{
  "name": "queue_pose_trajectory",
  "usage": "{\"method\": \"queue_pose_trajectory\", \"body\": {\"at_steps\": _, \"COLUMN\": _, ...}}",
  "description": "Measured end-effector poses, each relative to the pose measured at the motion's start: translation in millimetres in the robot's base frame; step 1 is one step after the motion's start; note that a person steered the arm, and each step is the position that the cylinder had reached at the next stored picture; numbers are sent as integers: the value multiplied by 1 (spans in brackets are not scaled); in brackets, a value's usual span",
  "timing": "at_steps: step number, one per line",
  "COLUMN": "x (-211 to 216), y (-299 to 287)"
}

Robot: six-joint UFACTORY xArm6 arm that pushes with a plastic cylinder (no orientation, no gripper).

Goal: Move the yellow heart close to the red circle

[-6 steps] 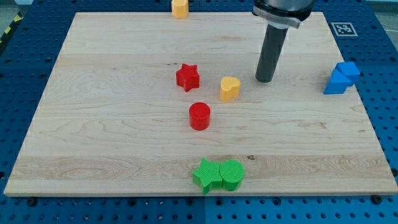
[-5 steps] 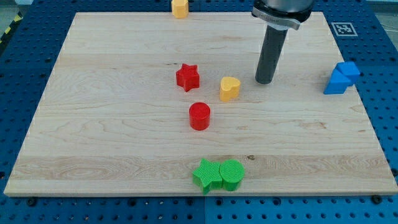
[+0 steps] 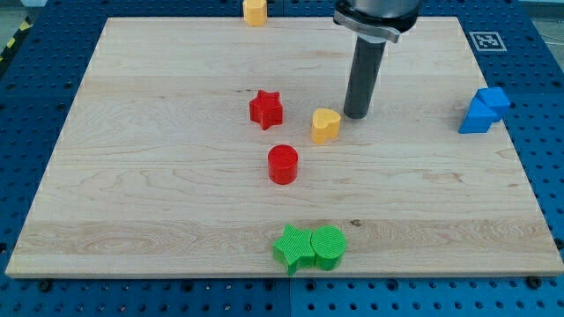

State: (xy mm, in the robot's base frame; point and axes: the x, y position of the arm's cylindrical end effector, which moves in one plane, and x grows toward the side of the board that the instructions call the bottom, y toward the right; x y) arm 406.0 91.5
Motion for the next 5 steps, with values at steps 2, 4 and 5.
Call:
{"method": "queue_pose_trajectory", "body": {"at_steps": 2, "x": 14, "y": -32}}
{"method": "queue_pose_trajectory", "body": {"at_steps": 4, "x": 15, "y": -51}}
{"method": "queue_pose_trajectory", "body": {"at_steps": 5, "x": 15, "y": -57}}
